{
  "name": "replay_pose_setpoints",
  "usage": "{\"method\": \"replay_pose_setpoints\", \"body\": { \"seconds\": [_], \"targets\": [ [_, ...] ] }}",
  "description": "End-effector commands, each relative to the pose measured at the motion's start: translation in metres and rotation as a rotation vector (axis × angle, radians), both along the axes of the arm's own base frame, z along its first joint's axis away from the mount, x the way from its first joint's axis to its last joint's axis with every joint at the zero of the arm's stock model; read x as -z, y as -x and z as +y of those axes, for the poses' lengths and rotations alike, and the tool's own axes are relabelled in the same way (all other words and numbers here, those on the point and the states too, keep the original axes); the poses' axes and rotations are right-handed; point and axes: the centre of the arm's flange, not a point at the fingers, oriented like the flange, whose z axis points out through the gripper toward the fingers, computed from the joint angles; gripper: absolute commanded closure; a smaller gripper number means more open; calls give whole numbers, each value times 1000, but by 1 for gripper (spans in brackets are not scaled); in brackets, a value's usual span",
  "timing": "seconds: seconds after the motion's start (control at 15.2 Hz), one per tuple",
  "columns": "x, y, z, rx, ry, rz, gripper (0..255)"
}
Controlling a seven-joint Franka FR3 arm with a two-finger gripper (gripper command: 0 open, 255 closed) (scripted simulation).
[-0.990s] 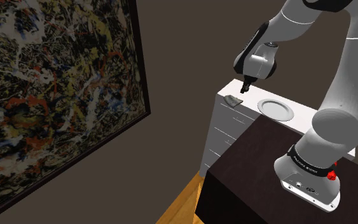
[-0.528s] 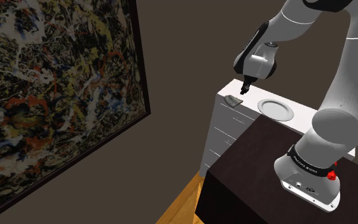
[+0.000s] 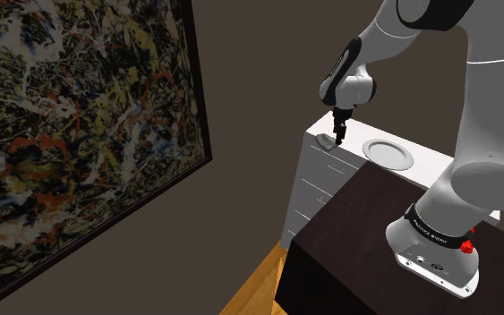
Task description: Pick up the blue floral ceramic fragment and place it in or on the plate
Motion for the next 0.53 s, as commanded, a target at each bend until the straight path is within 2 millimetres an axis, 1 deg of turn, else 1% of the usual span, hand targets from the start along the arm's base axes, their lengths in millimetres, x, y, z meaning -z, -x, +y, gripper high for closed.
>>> {"method": "replay_pose_setpoints", "body": {
  "seconds": [0.0, 0.2, 0.46],
  "targets": [
    [11, 0, 1, -2, -2, 7, 0],
    [25, 2, 1, -2, -2, 7, 0],
    [25, 2, 1, -2, -2, 7, 0]
  ]
}}
